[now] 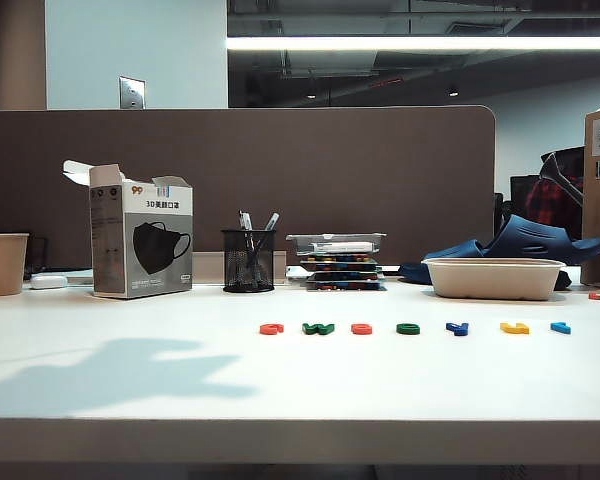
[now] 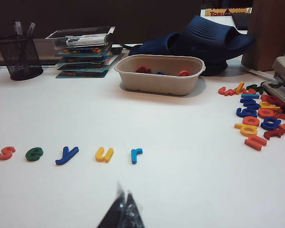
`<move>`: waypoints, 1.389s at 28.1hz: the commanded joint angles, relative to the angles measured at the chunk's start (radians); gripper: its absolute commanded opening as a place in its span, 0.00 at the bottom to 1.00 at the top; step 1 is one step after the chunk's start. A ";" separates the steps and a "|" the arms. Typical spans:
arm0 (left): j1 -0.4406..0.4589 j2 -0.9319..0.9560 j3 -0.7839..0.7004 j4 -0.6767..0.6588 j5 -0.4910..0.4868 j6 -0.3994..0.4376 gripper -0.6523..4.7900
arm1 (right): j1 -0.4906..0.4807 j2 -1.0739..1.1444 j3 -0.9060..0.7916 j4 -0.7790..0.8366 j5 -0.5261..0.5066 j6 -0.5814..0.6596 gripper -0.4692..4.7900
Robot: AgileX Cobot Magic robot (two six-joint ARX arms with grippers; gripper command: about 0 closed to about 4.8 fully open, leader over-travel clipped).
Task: Select the appropriate letters from the row of letter magnets placed on the table to arrange into the word "yes".
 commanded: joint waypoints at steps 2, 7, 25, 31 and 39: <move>-0.002 0.000 0.005 -0.023 -0.081 -0.003 0.11 | 0.000 -0.010 -0.008 0.016 0.005 -0.003 0.09; -0.002 -0.001 0.005 -0.084 -0.081 -0.003 0.11 | 0.000 -0.010 -0.008 0.016 0.005 -0.003 0.09; -0.002 0.000 0.005 -0.167 -0.073 -0.029 0.11 | 0.000 -0.010 -0.008 0.016 0.005 -0.003 0.09; -0.002 0.000 0.005 -0.167 -0.073 -0.029 0.11 | 0.000 -0.010 -0.002 0.020 0.000 -0.003 0.09; -0.002 0.000 0.005 -0.167 -0.073 -0.029 0.11 | 0.000 -0.010 0.052 0.015 0.047 0.138 0.09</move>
